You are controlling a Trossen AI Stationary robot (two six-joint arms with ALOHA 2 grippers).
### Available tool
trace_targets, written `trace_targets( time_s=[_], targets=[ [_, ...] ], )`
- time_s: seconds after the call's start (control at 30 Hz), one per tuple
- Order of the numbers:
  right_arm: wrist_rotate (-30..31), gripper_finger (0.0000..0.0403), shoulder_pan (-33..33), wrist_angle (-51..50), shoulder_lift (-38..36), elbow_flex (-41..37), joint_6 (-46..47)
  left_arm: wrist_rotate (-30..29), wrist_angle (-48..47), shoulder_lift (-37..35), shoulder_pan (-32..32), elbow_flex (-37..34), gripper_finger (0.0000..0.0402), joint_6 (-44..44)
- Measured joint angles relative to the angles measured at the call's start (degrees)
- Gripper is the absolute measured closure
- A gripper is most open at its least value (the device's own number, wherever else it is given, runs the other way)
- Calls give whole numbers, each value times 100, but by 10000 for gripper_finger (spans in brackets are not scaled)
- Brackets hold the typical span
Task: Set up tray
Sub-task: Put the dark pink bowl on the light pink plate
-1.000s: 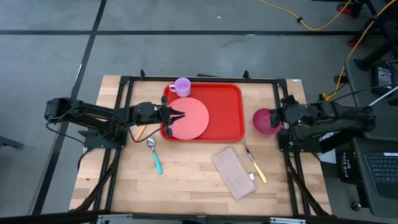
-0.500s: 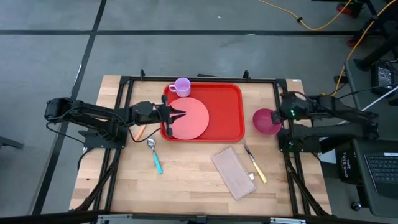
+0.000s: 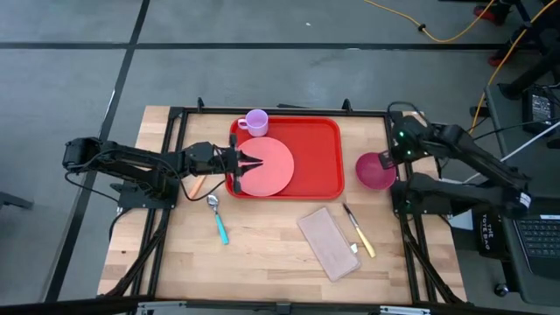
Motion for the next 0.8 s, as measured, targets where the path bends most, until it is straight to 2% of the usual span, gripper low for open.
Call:
trace_targets(
  time_s=[0.2,0.4,0.6,0.8],
  targets=[
    [-446,354,-941,86,468,0,-859,0,0,0,0,0,373,-6],
    [-483,342,-1589,86,958,0,-1563,2,0,0,0,0,373,-140],
    [-511,317,-1854,161,1191,0,-1712,1,-2,0,-15,0,374,-144],
    [-567,274,-1872,341,1257,0,-1759,0,-6,0,-15,0,375,-144]
  ],
)
